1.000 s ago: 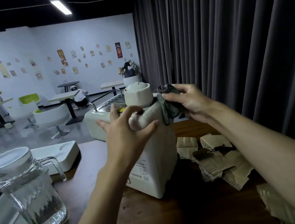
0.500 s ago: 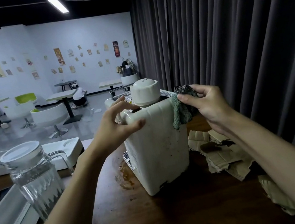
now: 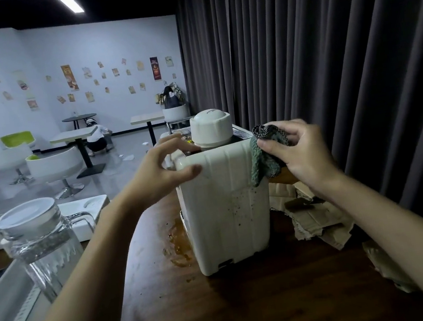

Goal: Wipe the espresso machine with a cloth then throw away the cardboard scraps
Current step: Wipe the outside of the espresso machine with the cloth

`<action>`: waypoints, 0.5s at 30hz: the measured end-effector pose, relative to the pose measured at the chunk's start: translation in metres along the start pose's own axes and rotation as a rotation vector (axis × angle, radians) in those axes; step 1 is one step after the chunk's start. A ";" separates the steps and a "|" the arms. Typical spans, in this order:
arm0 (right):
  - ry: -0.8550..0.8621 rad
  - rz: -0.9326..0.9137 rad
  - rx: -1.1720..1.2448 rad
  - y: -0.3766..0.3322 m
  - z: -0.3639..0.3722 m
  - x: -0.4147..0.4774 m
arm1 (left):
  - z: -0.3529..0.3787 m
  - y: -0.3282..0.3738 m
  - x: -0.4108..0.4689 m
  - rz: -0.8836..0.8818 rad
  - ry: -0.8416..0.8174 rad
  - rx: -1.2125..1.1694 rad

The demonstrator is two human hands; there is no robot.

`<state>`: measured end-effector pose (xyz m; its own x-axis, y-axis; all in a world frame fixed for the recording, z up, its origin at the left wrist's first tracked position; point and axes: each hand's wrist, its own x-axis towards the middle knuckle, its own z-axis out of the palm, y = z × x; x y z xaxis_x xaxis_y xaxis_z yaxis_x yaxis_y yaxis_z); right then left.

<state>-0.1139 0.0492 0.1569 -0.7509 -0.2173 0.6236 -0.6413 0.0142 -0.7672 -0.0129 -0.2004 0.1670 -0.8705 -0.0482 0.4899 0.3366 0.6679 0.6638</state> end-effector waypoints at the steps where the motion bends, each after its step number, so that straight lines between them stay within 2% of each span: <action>1: 0.030 -0.069 -0.107 0.000 0.001 -0.001 | 0.001 -0.002 -0.003 -0.004 0.026 0.041; 4: 0.074 -0.275 -0.286 -0.002 0.009 -0.004 | 0.004 -0.009 -0.013 0.001 0.059 0.137; 9: 0.032 -0.586 -0.463 -0.004 0.033 -0.006 | 0.007 -0.015 -0.028 0.065 0.057 0.208; 15: 0.016 -0.679 -0.643 0.015 0.043 -0.021 | 0.007 -0.016 -0.030 0.033 0.031 0.190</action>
<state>-0.1005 0.0119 0.1260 -0.1822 -0.3635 0.9136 -0.9040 0.4273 -0.0103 0.0050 -0.2044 0.1378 -0.8476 -0.0449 0.5287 0.2882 0.7977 0.5297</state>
